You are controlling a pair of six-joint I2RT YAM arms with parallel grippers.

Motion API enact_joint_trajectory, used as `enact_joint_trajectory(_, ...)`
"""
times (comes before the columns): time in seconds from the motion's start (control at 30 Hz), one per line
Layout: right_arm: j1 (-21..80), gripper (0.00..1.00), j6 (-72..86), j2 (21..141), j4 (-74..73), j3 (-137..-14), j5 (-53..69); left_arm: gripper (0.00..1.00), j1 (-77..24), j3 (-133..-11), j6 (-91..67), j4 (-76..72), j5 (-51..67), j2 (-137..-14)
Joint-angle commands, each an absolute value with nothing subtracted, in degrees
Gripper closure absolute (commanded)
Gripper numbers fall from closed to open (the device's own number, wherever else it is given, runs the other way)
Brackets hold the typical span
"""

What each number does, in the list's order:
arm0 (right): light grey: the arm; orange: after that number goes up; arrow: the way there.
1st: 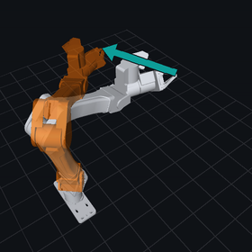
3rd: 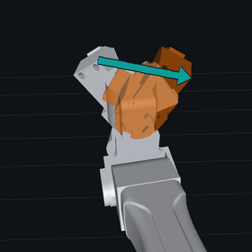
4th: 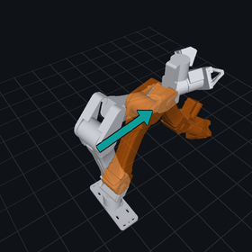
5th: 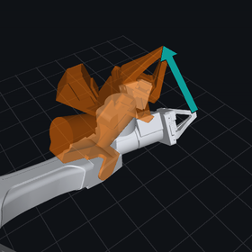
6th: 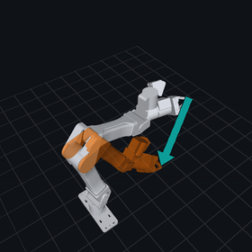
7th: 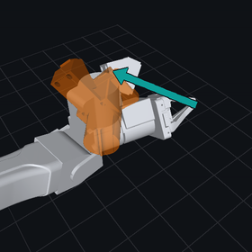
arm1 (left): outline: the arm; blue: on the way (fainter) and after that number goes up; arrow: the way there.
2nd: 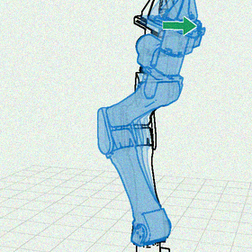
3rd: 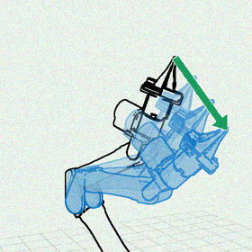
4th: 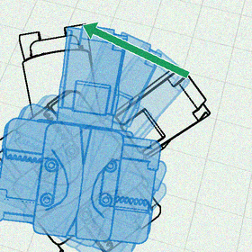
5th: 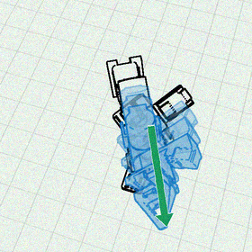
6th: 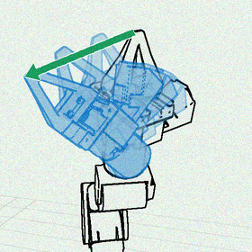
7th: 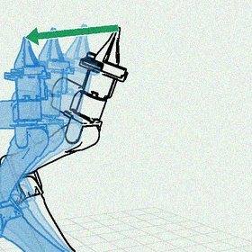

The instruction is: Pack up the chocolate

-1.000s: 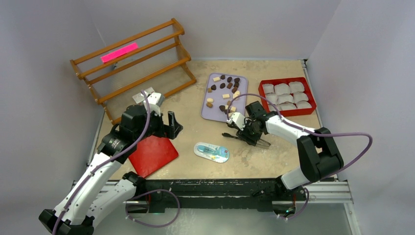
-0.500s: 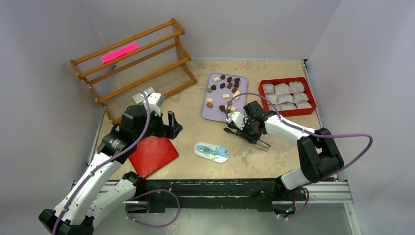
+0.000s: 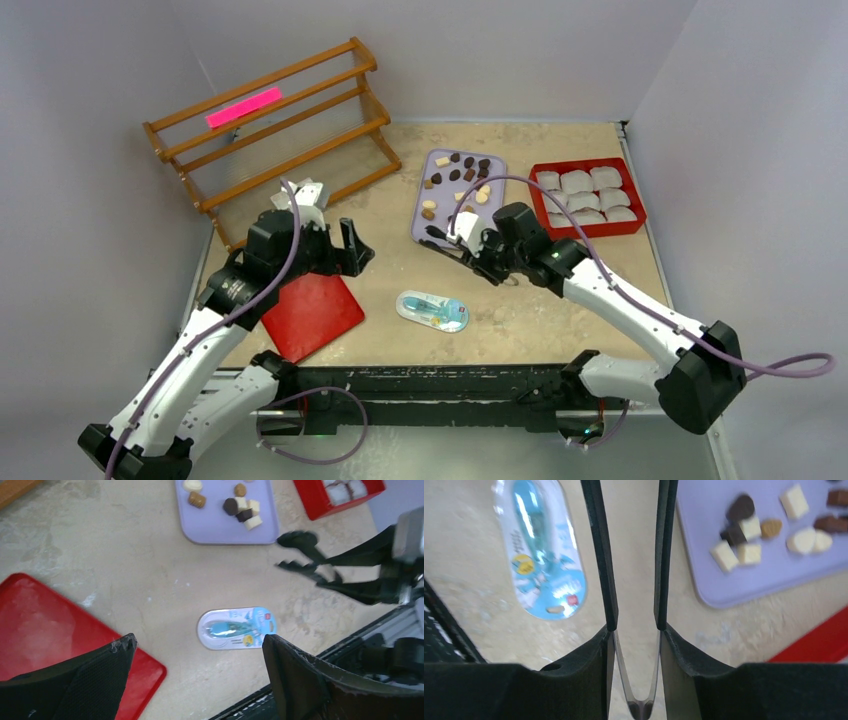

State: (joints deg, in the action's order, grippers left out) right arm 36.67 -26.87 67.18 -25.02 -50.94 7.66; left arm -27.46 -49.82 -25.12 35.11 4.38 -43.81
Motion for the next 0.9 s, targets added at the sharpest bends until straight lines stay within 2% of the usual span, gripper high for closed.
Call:
enact_joint_trajectory(0.0,42.38,0.63,-21.31,68.39,-17.61,-53.66,12.81,0.04,-27.61,-57.22,-32.51,30.14,9.96,-46.92)
enact_joint_trajectory(0.23,51.95,0.61,-16.01,72.05,-7.99,-54.64,9.65,0.05,-27.55,-57.61,-37.51,21.94,17.5,-50.05)
enact_joint_trajectory(0.53,53.33,0.6,-9.59,75.88,-9.43,-60.65,6.77,0.08,-27.55,-55.84,-33.06,26.38,17.21,-54.12)
enact_joint_trajectory(0.87,53.44,0.62,-9.06,64.79,-1.63,-54.63,9.31,0.16,-27.59,-54.41,-31.92,32.09,6.88,-56.02)
